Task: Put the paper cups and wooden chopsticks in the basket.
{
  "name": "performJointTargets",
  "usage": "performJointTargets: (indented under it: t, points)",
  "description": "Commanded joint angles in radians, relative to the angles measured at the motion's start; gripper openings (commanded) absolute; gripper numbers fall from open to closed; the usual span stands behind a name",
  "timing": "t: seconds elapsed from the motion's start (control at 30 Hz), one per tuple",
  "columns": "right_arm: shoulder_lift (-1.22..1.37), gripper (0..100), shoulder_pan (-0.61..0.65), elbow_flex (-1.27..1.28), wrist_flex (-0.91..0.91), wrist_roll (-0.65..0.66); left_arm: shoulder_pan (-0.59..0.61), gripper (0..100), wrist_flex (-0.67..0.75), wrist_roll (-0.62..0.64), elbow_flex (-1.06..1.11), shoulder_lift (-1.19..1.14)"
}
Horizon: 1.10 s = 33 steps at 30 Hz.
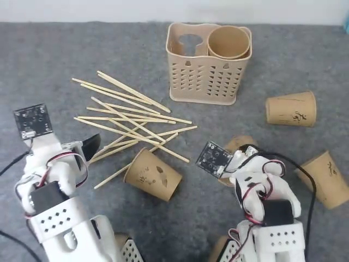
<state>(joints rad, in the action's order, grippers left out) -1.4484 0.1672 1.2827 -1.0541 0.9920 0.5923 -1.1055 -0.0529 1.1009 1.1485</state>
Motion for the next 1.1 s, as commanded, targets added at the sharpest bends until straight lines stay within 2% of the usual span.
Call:
performJointTargets:
  t: [0.0, 0.1, 0.3, 0.47, 0.7, 0.83, 0.9, 1.07]
  points:
    - [-0.038, 1.2, -0.019, -0.083, 0.022, -0.081, 0.000, 40, 0.026, 0.011, -0.007, 0.023]
    - [-0.021, 0.9, -0.054, -0.137, 0.030, -0.161, 0.000, 40, 0.026, 0.061, -0.007, 0.023]
    - [0.077, 0.9, -0.136, -0.311, 0.030, -0.347, 0.000, 40, 0.029, 0.083, -0.001, 0.023]
    - [0.243, 0.9, -0.176, -0.526, -0.010, -0.494, -0.002, 40, 0.149, 0.115, 0.085, 0.023]
    - [0.565, 0.8, -0.168, -0.953, -0.137, -0.746, -0.002, 40, 0.189, 0.149, 0.116, 0.023]
    - [0.743, 0.8, -0.160, -1.211, -0.165, -0.864, -0.002, 40, 0.301, 0.147, 0.182, 0.023]
    - [0.820, 0.8, -0.131, -1.336, -0.171, -0.899, -0.002, 40, 0.344, 0.146, 0.206, 0.023]
    - [1.001, 0.8, -0.074, -1.662, -0.214, -0.959, -0.002, 40, 0.347, 0.146, 0.216, 0.023]
